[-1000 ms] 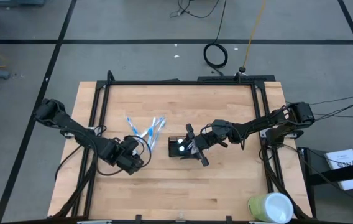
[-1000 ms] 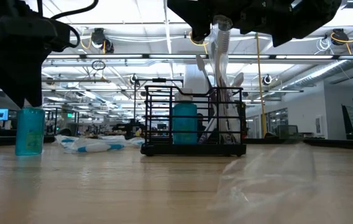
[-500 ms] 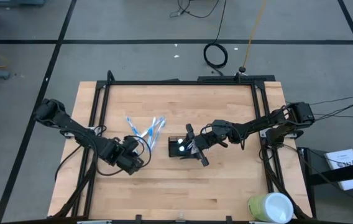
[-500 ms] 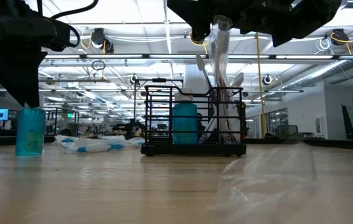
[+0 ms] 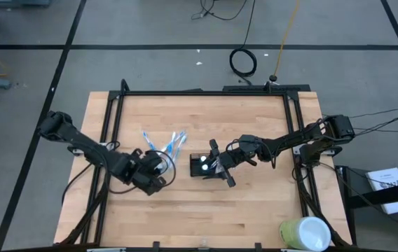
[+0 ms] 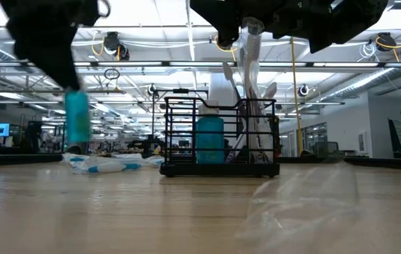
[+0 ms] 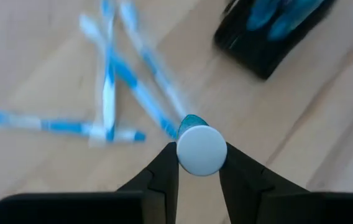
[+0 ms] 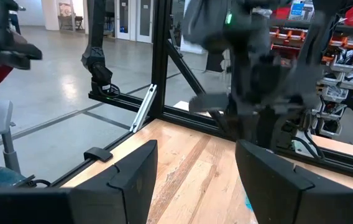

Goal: Pick & Place toothbrushing station
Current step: Put the mouthwash into the middle section of the wire organizer

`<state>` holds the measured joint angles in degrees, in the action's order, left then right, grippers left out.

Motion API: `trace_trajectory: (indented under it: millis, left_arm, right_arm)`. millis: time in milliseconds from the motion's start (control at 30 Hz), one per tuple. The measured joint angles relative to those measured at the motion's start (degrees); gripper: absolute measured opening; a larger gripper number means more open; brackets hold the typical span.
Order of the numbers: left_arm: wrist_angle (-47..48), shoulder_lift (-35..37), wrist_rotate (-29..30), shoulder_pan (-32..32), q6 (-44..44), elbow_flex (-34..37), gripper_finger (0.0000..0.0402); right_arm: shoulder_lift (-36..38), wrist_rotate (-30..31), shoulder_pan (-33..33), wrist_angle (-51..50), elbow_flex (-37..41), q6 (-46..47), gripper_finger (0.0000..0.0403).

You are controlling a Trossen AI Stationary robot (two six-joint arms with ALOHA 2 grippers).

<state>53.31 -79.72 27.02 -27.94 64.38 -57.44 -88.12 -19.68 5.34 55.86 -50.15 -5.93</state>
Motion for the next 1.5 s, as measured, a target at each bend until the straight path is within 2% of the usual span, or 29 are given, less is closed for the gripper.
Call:
trace_trajectory:
  millis: [133,333,533,700,1000,1400,1500]
  left_arm:
    - [-3.0,0.0,2.7,2.1,-10.9,-4.8,0.0091]
    - [-15.0,0.1,2.8,7.2,-30.7,-9.5,0.0091]
    - [-24.9,-0.5,-5.7,14.3,-40.7,-9.6,0.0091]
    - [-28.2,-3.3,-12.1,18.5,-44.0,-9.5,0.0091]
    - [-36.0,-10.4,-19.7,21.0,-47.7,-9.5,0.0091]
    - [-38.1,-16.4,-21.6,21.7,-47.8,-9.5,0.0091]
    - [-38.8,-16.9,-21.9,21.7,-47.7,-9.5,0.0109]
  right_arm:
    - [0.0,0.0,0.0,0.0,0.0,0.0,0.0210]
    - [0.0,0.0,0.0,0.0,0.0,0.0,0.0210]
    - [0.0,0.0,0.0,0.0,0.0,0.0,0.0210]
    - [0.0,0.0,0.0,0.0,0.0,0.0,0.0210]
    - [0.0,0.0,0.0,0.0,0.0,0.0,0.0210]
    - [0.0,0.0,0.0,0.0,0.0,0.0,0.0210]
    - [0.0,0.0,0.0,0.0,0.0,0.0,0.0210]
